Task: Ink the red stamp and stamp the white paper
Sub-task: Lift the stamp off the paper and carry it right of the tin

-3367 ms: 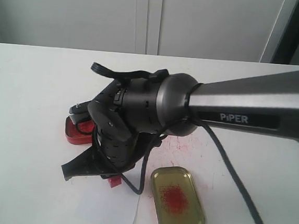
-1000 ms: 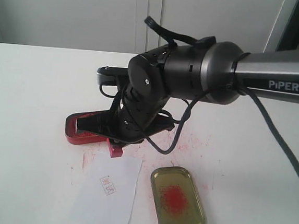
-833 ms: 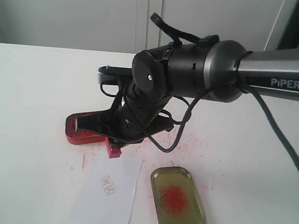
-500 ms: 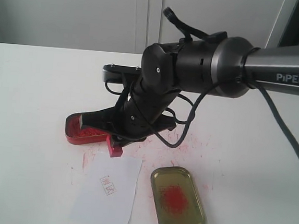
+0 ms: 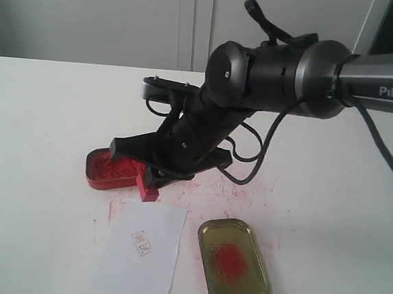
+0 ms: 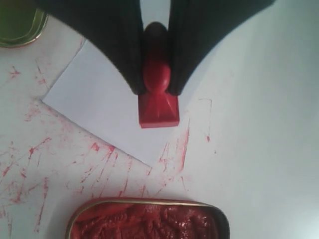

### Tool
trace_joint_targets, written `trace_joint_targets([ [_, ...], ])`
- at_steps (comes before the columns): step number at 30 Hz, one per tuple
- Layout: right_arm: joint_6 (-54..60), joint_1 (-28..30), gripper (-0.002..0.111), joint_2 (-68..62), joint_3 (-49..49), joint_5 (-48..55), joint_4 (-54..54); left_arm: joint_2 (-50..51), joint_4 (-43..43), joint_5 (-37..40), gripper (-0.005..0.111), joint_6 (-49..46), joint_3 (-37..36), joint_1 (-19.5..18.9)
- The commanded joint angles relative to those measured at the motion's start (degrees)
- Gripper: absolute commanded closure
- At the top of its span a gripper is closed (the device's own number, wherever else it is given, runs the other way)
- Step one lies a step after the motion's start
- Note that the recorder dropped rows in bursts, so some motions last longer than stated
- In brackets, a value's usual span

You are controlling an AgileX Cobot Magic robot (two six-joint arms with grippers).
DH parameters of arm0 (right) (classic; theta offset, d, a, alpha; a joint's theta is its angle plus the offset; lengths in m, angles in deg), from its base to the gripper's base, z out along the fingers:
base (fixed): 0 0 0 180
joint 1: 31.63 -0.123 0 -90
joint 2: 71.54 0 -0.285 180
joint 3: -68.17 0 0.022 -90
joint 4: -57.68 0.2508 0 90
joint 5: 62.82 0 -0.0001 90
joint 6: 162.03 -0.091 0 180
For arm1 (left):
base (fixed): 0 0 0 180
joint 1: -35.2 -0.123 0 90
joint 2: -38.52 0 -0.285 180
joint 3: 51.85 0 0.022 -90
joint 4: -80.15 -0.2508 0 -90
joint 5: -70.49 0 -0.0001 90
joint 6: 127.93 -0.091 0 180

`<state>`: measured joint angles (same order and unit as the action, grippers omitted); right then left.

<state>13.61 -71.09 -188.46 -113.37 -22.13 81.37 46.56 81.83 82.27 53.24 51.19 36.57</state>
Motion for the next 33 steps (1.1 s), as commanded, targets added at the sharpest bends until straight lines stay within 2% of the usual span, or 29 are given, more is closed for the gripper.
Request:
trace_joint_targets([
  [1, 5.13, 1.45, 0.108, 0.83, 0.21, 2.31, 3.54, -0.25, -0.02, -0.17, 0.107, 0.14, -0.25, -0.07],
  [12, 15.37, 6.07, 0.108, 3.31, 0.65, 3.37, 17.47, -0.25, -0.02, -0.17, 0.107, 0.14, -0.25, -0.07],
  [20, 28.51, 11.08, 0.108, 3.31, 8.26, 2.40, 33.23, -0.25, -0.02, -0.17, 0.107, 0.14, -0.25, -0.07],
  [33, 40.58, 19.60, 0.108, 2.65, 15.48, -0.36, 49.60, -0.25, -0.02, -0.17, 0.107, 0.14, -0.25, -0.07],
])
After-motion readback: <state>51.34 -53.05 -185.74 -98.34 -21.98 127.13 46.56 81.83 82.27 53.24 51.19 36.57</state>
